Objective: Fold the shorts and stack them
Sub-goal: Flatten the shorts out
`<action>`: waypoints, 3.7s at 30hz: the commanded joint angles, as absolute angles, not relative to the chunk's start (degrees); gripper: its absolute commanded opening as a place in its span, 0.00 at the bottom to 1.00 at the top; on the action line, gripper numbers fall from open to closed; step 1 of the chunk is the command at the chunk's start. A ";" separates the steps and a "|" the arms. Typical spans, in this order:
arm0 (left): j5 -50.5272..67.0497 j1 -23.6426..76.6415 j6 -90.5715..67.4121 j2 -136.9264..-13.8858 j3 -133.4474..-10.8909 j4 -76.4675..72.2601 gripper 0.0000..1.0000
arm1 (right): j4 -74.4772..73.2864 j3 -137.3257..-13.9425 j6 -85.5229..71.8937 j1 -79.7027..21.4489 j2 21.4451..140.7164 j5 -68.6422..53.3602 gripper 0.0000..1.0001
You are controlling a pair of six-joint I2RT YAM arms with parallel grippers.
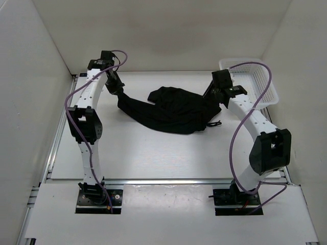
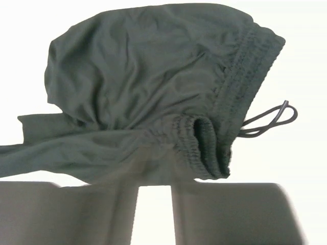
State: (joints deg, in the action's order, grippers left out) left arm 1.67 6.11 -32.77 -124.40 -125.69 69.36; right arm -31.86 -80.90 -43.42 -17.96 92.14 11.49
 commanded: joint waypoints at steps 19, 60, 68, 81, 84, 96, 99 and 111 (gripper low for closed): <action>1.58 5.80 -31.90 -116.81 -122.34 70.40 0.10 | -35.87 -83.77 -40.08 -19.78 108.19 8.61 0.58; 1.86 6.15 -29.61 -94.60 -83.33 63.63 0.79 | -43.59 -47.12 -39.27 -11.95 58.55 3.61 0.42; 4.48 6.15 -34.35 -88.59 -61.38 57.93 0.86 | -37.21 -32.27 -49.82 -11.43 51.77 -9.30 0.67; 7.56 6.15 -41.74 -92.10 -49.75 48.35 0.92 | -22.25 -26.81 -52.91 -11.43 60.29 -6.77 0.64; 7.56 6.15 -42.27 -96.22 -51.23 46.68 0.85 | -17.68 -26.10 -53.43 -11.43 64.49 -6.24 0.60; 8.70 6.15 -41.22 -100.82 -59.32 47.19 0.11 | -18.28 -35.06 -48.08 -11.43 68.29 1.31 0.00; 8.70 6.15 -41.22 -99.67 -68.26 51.05 0.11 | -18.80 -42.51 -45.36 -10.81 70.92 2.72 0.00; 13.08 -0.08 -40.34 -114.45 -147.06 74.90 0.11 | -24.96 -107.10 -36.92 -6.77 95.27 -5.88 0.00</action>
State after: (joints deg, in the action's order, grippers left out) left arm 10.70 3.55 -40.29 -119.68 -143.00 67.29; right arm -24.47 -98.35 -40.29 -7.18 97.08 -3.51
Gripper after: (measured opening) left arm 0.145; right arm 0.134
